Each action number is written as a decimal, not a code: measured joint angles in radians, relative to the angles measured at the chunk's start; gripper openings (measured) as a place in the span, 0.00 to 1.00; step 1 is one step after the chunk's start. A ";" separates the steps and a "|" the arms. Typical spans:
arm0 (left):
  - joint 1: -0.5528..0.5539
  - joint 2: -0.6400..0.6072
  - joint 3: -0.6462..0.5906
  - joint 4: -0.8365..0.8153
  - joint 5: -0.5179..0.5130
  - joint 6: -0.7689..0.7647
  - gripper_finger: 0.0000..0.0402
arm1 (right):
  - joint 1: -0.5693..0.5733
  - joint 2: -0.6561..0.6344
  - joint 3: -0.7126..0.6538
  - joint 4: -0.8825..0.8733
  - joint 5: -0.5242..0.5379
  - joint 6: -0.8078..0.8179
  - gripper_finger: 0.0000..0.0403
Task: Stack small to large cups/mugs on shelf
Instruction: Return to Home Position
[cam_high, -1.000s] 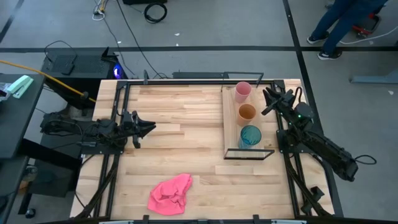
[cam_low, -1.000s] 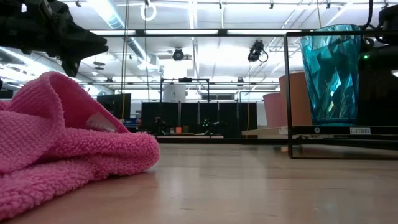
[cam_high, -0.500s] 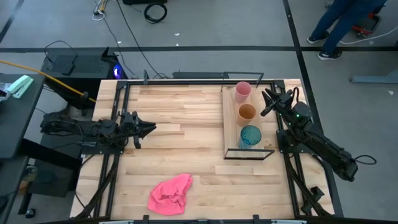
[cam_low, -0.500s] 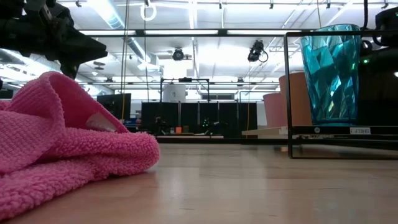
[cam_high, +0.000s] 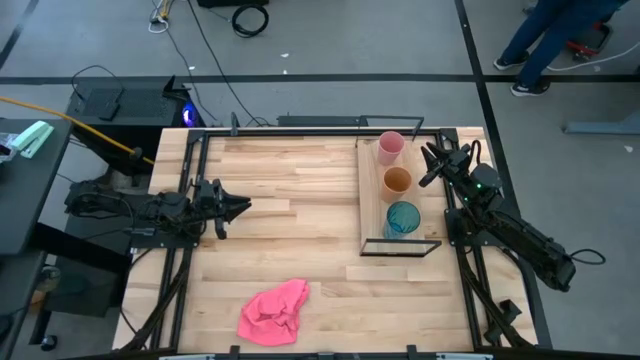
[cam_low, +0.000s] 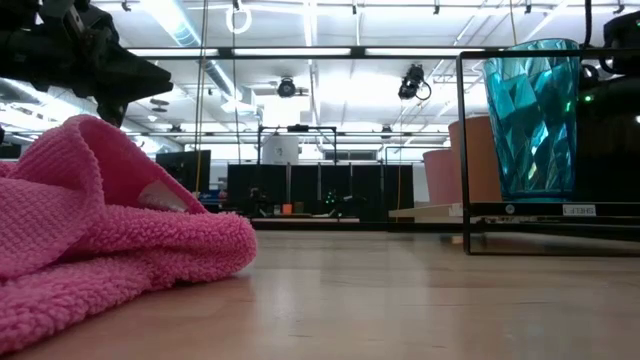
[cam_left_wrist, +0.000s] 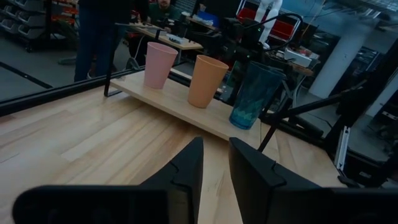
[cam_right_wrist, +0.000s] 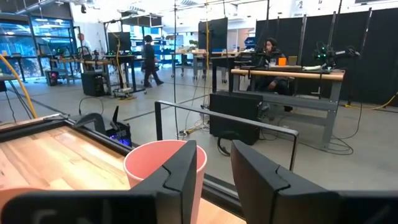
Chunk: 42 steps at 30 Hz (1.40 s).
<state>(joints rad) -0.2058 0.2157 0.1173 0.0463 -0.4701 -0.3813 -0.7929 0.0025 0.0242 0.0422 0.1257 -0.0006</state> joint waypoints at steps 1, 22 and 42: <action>0.000 0.000 0.000 0.000 0.000 0.000 0.21 | 0.000 0.000 0.000 0.000 0.000 0.000 0.27; 0.000 0.000 0.000 0.001 0.000 0.001 0.21 | 0.000 0.000 0.000 0.000 0.000 0.000 0.27; 0.000 0.000 0.000 0.001 0.000 0.001 0.22 | 0.000 0.000 0.000 0.000 0.000 0.001 0.27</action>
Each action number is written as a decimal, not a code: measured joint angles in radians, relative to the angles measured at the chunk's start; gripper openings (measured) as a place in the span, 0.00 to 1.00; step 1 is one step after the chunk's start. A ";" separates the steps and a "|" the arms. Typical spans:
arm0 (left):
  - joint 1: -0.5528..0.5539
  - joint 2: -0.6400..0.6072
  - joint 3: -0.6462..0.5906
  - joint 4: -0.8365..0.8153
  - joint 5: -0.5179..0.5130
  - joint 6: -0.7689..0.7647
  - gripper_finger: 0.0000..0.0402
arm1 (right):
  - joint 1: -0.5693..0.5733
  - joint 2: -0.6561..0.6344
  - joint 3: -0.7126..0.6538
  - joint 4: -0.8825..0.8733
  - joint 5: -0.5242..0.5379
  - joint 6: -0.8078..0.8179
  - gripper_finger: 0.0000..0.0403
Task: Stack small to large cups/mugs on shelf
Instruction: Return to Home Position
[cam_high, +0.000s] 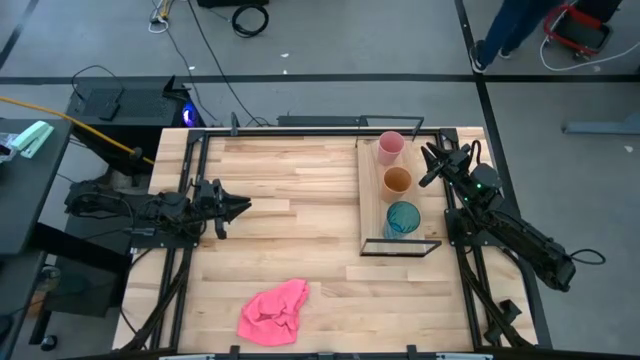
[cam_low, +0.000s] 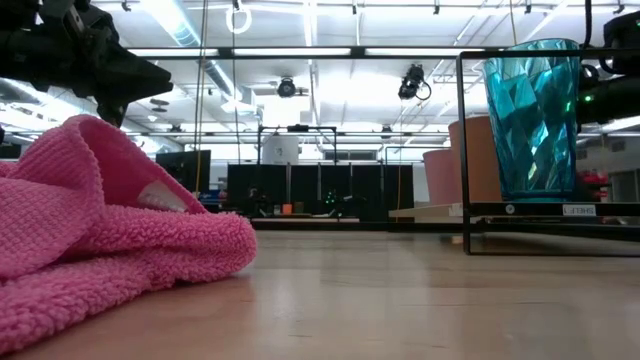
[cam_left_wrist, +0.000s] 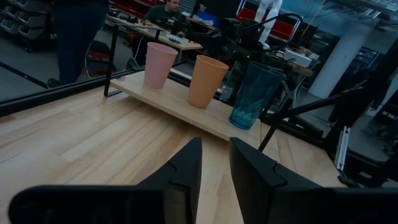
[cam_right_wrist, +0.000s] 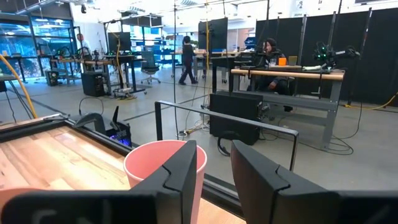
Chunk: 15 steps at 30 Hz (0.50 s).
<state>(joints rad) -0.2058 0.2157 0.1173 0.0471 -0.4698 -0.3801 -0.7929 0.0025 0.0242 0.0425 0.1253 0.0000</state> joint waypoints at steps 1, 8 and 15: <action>0.000 0.000 0.000 0.000 0.000 0.000 0.23 | 0.000 0.000 0.000 0.000 0.000 0.000 0.27; 0.000 0.000 0.000 0.000 0.000 0.000 0.21 | 0.000 0.000 0.000 0.000 0.000 0.000 0.27; 0.000 0.000 0.000 0.000 0.000 0.000 0.22 | 0.000 0.000 0.000 0.000 0.000 0.000 0.27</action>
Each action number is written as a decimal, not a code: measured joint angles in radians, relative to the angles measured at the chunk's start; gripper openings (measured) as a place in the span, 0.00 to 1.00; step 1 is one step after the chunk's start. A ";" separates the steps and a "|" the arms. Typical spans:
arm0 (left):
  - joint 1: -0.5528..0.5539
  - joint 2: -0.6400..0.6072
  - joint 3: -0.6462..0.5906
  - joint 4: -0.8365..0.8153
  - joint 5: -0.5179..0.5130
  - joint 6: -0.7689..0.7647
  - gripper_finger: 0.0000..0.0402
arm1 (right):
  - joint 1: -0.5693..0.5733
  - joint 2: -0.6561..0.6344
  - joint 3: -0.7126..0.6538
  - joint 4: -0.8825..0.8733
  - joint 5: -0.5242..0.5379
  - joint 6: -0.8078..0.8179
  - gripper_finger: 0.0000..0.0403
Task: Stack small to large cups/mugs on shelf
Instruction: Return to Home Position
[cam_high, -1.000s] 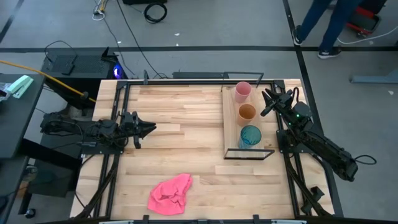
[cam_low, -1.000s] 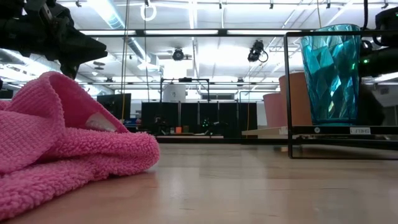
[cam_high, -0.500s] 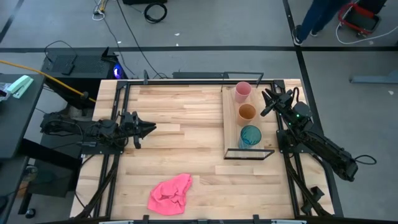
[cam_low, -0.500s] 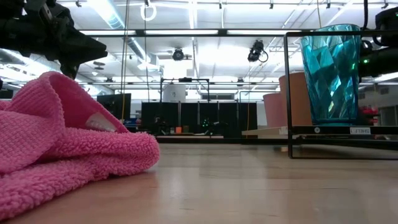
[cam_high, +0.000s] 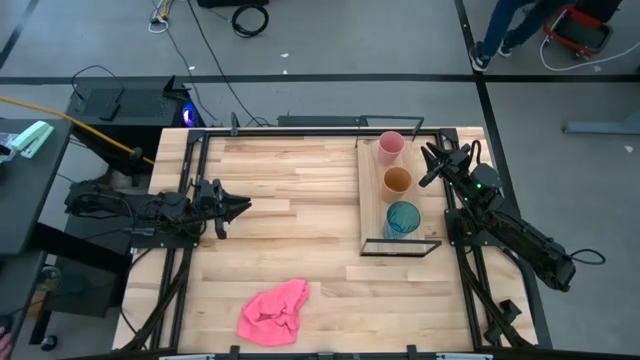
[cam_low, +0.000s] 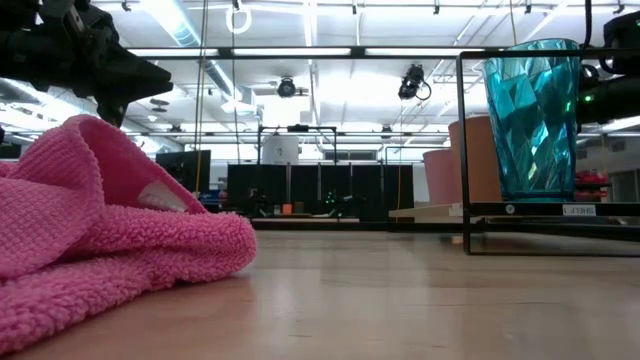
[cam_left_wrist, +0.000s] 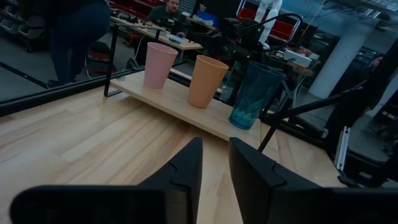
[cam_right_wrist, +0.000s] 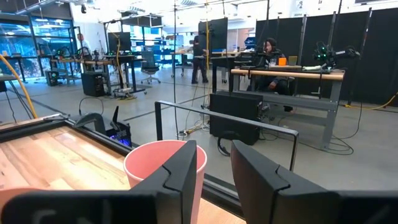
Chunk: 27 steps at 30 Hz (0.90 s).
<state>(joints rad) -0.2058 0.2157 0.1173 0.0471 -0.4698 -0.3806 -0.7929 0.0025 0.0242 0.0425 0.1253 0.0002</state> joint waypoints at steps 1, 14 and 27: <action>0.000 0.000 0.000 0.000 0.000 0.000 0.22 | 0.000 0.000 0.000 0.000 0.000 0.000 0.27; 0.000 0.000 0.000 0.000 0.000 0.000 0.21 | 0.000 0.000 0.000 0.000 0.000 0.000 0.27; 0.000 0.000 0.000 0.000 0.000 0.000 0.21 | 0.000 0.000 0.000 0.000 0.000 0.000 0.27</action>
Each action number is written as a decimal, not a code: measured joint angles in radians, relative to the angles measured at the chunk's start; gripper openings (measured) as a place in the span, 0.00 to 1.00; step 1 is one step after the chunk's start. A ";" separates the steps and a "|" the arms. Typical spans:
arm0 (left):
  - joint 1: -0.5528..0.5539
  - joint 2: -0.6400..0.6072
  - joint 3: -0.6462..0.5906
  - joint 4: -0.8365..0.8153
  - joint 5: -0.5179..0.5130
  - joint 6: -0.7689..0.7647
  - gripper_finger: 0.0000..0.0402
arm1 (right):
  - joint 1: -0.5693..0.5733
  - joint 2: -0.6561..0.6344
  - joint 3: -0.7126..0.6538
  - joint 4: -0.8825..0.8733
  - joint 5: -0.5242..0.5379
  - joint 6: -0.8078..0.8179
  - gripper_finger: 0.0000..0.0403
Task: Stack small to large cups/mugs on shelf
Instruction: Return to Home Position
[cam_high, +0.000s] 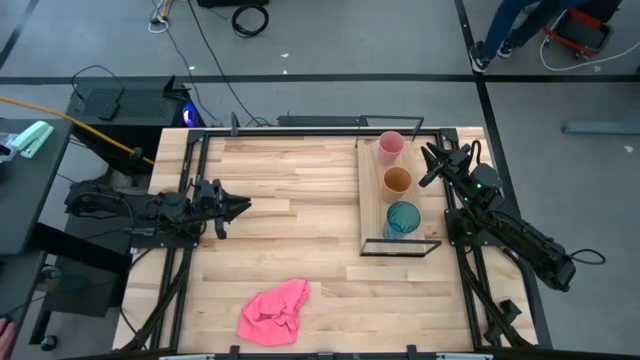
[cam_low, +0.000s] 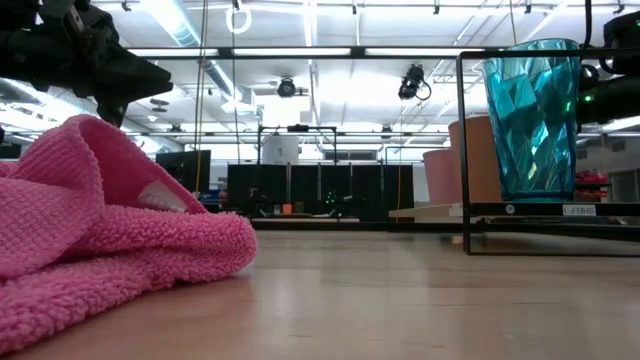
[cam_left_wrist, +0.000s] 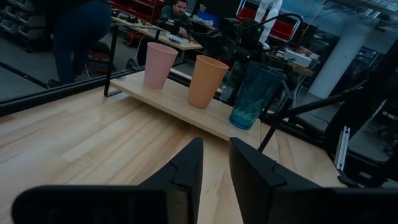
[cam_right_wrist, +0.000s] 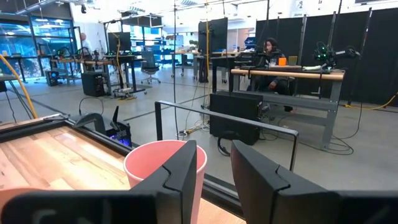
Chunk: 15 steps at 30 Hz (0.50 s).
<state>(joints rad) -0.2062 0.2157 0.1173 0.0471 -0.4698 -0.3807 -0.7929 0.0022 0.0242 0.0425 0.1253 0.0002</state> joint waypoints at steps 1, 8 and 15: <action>0.000 0.000 0.000 0.000 0.000 0.001 0.21 | 0.000 0.000 0.000 0.000 0.000 0.000 0.27; 0.000 0.000 0.000 0.000 0.000 0.000 0.22 | 0.000 0.000 0.000 0.000 0.000 0.000 0.27; 0.000 0.000 0.000 0.000 0.000 0.000 0.22 | 0.000 0.000 0.000 0.000 0.000 0.000 0.27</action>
<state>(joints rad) -0.2060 0.2157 0.1173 0.0471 -0.4698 -0.3809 -0.7929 0.0021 0.0242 0.0425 0.1253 0.0002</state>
